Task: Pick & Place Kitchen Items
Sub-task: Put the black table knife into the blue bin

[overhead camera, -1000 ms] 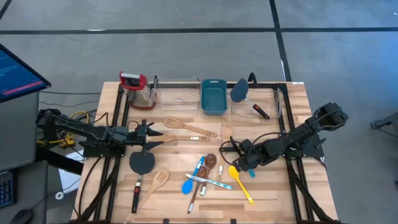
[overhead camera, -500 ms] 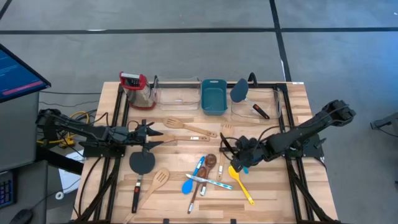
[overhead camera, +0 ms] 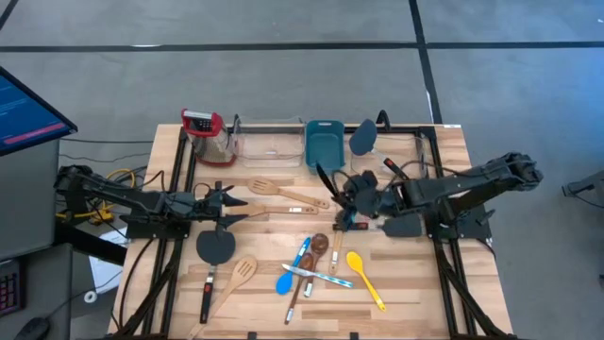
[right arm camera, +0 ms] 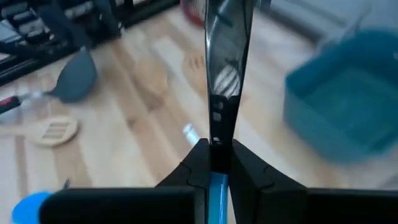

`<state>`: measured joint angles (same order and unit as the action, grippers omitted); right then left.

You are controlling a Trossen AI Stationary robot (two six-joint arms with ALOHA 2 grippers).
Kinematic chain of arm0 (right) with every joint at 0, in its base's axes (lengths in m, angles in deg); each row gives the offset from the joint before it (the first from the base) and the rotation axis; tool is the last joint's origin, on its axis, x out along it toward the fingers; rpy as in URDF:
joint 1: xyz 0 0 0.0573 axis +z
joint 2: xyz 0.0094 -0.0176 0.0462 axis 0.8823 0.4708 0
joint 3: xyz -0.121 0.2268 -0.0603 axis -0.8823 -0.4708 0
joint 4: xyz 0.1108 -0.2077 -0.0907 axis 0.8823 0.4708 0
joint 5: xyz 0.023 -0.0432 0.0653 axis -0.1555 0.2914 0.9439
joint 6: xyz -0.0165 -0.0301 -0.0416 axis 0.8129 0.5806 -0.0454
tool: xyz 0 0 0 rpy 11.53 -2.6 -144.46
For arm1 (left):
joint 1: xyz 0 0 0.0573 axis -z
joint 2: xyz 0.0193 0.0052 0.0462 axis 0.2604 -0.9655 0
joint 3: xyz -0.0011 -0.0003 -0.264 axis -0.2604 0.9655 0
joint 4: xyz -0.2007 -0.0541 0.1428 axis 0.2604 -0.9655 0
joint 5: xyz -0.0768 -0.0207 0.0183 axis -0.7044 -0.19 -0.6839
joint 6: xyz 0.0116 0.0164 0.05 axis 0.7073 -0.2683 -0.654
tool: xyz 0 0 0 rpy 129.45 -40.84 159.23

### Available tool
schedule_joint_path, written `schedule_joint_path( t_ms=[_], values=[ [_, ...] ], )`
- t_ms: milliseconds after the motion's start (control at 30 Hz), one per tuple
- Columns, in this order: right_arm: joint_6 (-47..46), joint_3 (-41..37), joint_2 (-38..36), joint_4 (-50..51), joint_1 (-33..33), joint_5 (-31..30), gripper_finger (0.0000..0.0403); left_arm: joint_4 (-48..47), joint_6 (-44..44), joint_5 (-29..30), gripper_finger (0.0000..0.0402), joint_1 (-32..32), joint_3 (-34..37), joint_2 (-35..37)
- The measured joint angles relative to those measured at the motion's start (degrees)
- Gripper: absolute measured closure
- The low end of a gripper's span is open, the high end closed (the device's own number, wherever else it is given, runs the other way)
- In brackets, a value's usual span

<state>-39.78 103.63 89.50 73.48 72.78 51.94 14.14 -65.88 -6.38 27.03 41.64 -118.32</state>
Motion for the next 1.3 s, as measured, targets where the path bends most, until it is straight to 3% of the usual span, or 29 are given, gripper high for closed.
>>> schedule_joint_path(
  t_ms=[200, 433, 567, 867, 1300],
  values=[
    [9.1, 1.9, 0.7, -6.3, -6.0, 0.1, 0.0378, 0.0, 0.0, 0.0, 0.0224, 0.0, 0.0, 0.0],
    [13.3, 2.0, 1.1, -15.7, -13.7, -0.8, 0.0378, 0.0, 0.0, -0.2, 0.0224, 0.0, 0.0, 0.0],
    [15.7, 1.9, 4.0, -18.4, -17.7, -5.7, 0.0378, 0.0, 0.0, -0.2, 0.0224, 0.0, 0.0, 0.0],
    [15.7, 2.5, 14.3, -29.0, -24.6, -5.8, 0.0378, 0.1, 0.0, -0.2, 0.0224, 0.0, 0.0, 0.0],
    [16.0, 12.7, 28.1, -26.2, -30.3, -5.9, 0.0378, 0.1, 0.0, 0.0, 0.0224, 0.0, 0.0, 0.0]
  ],
)
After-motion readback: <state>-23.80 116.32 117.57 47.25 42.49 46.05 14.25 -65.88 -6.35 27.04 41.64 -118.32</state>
